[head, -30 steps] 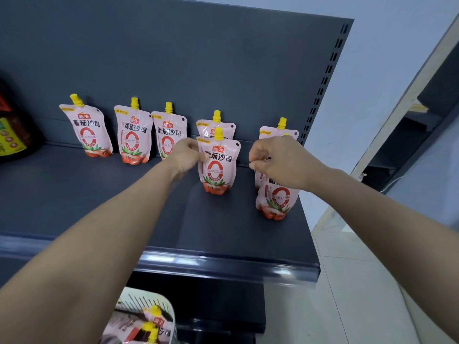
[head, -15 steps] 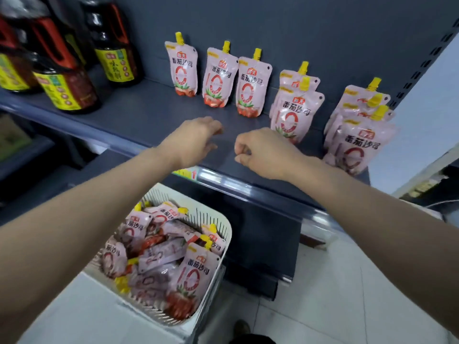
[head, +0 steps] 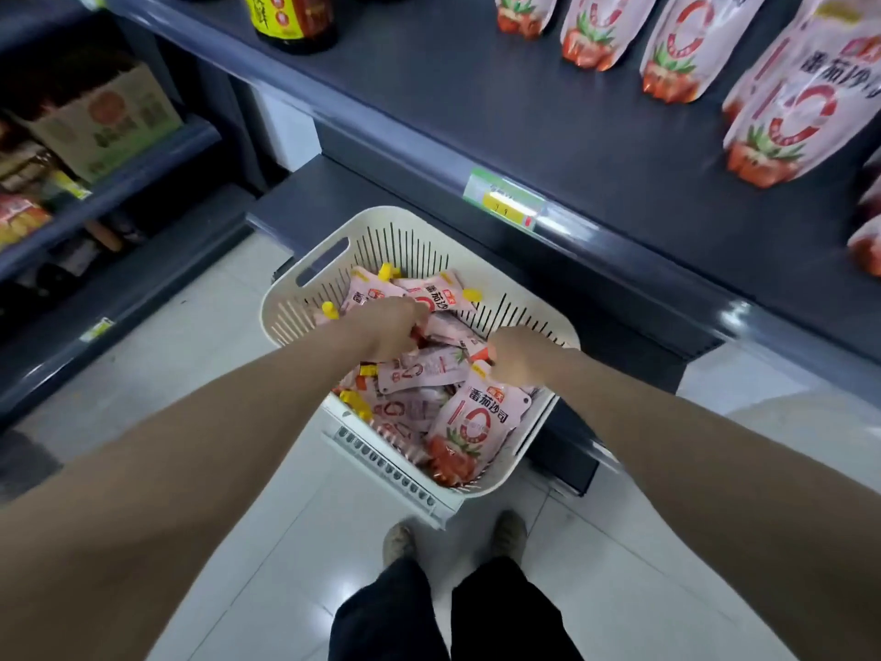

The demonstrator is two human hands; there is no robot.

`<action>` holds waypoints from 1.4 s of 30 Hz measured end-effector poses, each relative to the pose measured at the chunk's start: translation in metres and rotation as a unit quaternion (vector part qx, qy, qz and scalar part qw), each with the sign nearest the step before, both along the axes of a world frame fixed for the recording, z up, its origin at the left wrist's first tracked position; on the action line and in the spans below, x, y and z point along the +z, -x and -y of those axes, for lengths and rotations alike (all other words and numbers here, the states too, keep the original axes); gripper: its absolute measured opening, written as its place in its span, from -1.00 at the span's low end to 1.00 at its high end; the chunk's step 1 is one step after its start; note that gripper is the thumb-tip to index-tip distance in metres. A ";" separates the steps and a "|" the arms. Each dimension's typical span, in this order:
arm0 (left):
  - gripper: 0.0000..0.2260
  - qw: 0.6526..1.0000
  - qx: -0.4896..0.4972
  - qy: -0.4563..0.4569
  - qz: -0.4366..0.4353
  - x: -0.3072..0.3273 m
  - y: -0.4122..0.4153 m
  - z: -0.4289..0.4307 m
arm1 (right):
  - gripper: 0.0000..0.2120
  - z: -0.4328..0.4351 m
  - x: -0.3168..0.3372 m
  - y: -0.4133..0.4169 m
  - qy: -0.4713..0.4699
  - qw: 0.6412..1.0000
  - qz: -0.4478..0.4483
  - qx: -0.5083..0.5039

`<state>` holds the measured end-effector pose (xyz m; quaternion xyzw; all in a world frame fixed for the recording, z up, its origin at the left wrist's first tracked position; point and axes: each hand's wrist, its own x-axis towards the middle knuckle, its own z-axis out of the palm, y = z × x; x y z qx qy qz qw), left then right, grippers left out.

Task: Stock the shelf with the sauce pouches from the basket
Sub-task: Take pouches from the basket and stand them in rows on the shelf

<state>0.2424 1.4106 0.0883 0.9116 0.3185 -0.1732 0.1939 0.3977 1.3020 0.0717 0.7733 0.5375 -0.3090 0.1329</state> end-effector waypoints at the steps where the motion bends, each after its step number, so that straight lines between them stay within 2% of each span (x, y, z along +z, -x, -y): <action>1: -0.63 1.000 0.007 0.012 -0.014 -0.010 0.002 0.000 | -0.70 0.000 -0.011 0.001 0.019 1.000 -0.002 -0.018; 3: -0.60 0.999 0.013 0.025 -0.037 -0.028 0.008 -0.002 | -0.88 0.001 -0.026 0.004 0.056 0.997 0.004 -0.044; 4: -0.60 0.999 0.015 0.029 -0.044 -0.035 0.010 -0.003 | -0.89 0.001 -0.032 0.004 0.068 0.996 0.002 -0.050; 6: -0.60 0.997 0.020 0.044 -0.053 -0.046 0.013 -0.005 | -0.48 0.000 -0.053 0.000 0.072 0.996 0.011 -0.052; 8: -0.61 0.997 0.005 0.047 -0.069 -0.054 0.013 -0.005 | -0.32 -0.001 -0.066 0.001 0.059 0.995 0.033 -0.068; 11: -0.58 0.994 -0.019 0.049 -0.097 -0.070 0.009 -0.003 | -0.40 -0.002 -0.074 0.003 0.065 0.994 0.055 -0.064; 17: -0.36 0.983 -0.018 0.088 -0.160 -0.090 0.006 -0.007 | -0.54 -0.001 -0.070 0.004 0.059 0.990 0.122 -0.037; 20: -0.27 0.976 -0.022 0.088 -0.196 -0.100 0.004 -0.010 | -0.55 -0.007 -0.061 0.000 0.066 0.992 0.108 -0.001; 23: -0.32 0.973 -0.048 0.056 -0.219 -0.104 -0.001 -0.012 | -0.72 -0.014 -0.047 -0.002 0.090 0.994 0.055 0.025; 27: -0.45 0.971 -0.052 0.065 -0.224 -0.103 -0.004 -0.017 | -0.54 -0.016 -0.034 -0.001 0.111 0.994 0.002 -0.022; 30: -0.55 0.969 -0.028 0.092 -0.226 -0.101 -0.007 -0.019 | -0.59 -0.015 -0.029 -0.003 0.121 0.992 -0.017 -0.041; 32: -0.61 0.968 -0.021 0.099 -0.231 -0.097 -0.011 -0.020 | -0.53 -0.016 -0.023 -0.004 0.137 0.989 -0.023 -0.046; 35: -0.63 0.972 -0.016 0.099 -0.212 -0.094 -0.011 -0.023 | -0.39 -0.017 -0.017 -0.001 0.169 0.985 -0.016 -0.026; 38: -0.71 0.979 -0.004 0.108 -0.173 -0.088 -0.008 -0.026 | -0.43 -0.017 -0.012 0.001 0.162 0.986 -0.021 -0.020; 42: -0.77 0.989 0.069 0.127 -0.014 -0.063 -0.019 -0.031 | -0.59 -0.021 0.005 -0.002 0.122 0.989 -0.049 -0.066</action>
